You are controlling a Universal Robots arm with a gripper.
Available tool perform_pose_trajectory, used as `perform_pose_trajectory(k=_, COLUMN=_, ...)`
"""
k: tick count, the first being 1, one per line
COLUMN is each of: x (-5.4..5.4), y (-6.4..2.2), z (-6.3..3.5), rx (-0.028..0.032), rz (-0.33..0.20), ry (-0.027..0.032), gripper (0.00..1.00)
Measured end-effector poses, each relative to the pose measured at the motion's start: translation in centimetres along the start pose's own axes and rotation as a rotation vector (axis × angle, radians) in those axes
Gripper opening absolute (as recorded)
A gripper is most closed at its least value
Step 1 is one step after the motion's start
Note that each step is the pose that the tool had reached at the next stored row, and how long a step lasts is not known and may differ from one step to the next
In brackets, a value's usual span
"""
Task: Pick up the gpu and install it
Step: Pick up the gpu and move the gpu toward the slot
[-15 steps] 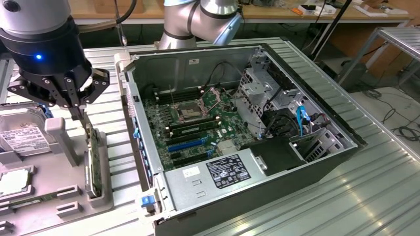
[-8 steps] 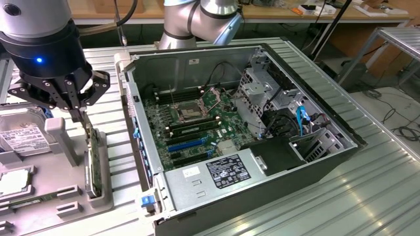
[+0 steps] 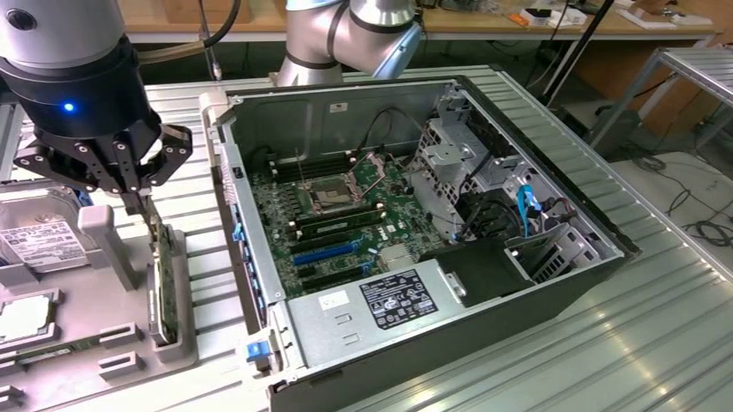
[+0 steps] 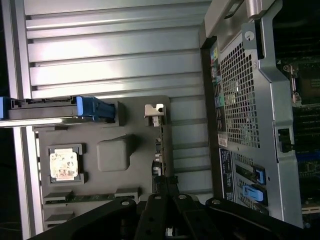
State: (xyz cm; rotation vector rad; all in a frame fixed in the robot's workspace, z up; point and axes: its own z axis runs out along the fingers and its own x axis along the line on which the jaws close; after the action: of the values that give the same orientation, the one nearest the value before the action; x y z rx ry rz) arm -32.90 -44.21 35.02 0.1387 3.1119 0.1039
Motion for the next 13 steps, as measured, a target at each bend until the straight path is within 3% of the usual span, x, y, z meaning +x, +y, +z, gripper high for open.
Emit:
perform_pose_trajectory(k=3, x=0.0, y=0.0, z=0.0, rx=-0.0007, rz=0.0, ry=0.0001, gripper=0.11)
perform_pose_trajectory(k=5, x=0.0, y=0.0, z=0.0, rx=-0.001, rz=0.0, ry=0.0001, gripper=0.24)
perform_pose_trajectory(k=6, x=0.0, y=0.0, z=0.0, rx=-0.0011, rz=0.0, ry=0.0001, gripper=0.24)
perform_pose_trajectory(k=7, x=0.0, y=0.0, z=0.0, rx=-0.0014, rz=0.0, ry=0.0001, gripper=0.36)
perform_pose_trajectory(k=13, x=-0.01, y=-0.16, z=0.01, rx=-0.0017, rz=0.0, ry=0.0001, gripper=0.36)
